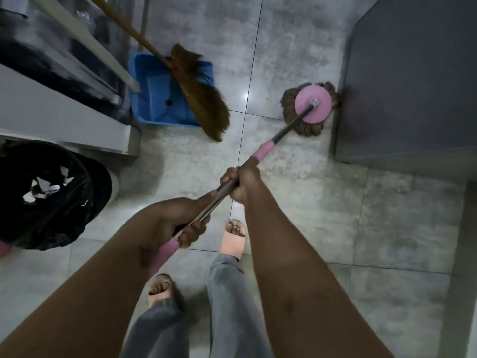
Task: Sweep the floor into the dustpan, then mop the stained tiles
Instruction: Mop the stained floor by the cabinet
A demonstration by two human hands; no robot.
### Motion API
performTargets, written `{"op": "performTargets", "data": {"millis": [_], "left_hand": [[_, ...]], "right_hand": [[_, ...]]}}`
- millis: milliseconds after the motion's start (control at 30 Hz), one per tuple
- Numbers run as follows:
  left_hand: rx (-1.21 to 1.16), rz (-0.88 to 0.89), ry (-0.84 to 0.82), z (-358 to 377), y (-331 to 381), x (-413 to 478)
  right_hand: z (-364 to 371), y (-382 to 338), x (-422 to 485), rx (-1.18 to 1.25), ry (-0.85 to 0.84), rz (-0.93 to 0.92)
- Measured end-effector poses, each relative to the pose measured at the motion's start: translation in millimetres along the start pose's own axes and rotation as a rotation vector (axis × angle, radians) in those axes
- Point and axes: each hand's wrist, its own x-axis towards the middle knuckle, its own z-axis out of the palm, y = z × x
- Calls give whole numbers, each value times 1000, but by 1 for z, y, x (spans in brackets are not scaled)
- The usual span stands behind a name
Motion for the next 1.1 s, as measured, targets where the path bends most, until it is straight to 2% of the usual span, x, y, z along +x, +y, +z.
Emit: {"op": "performTargets", "data": {"millis": [133, 200, 267, 367, 767, 1100], "left_hand": [[-60, 166, 39, 38, 85, 19], [-108, 195, 26, 50, 123, 22], [-143, 178, 6, 53, 147, 21], [-149, 131, 1, 42, 148, 12], [-147, 29, -9, 2, -10, -31], [29, -99, 40, -41, -191, -95]], "right_hand": [[14, -102, 28, -128, 3, -62], [26, -143, 34, -180, -18, -74], [37, -165, 37, -214, -43, -66], [48, -160, 34, -211, -69, -49], [38, -1, -18, -170, -43, 63], [20, 204, -91, 39, -55, 148]]}}
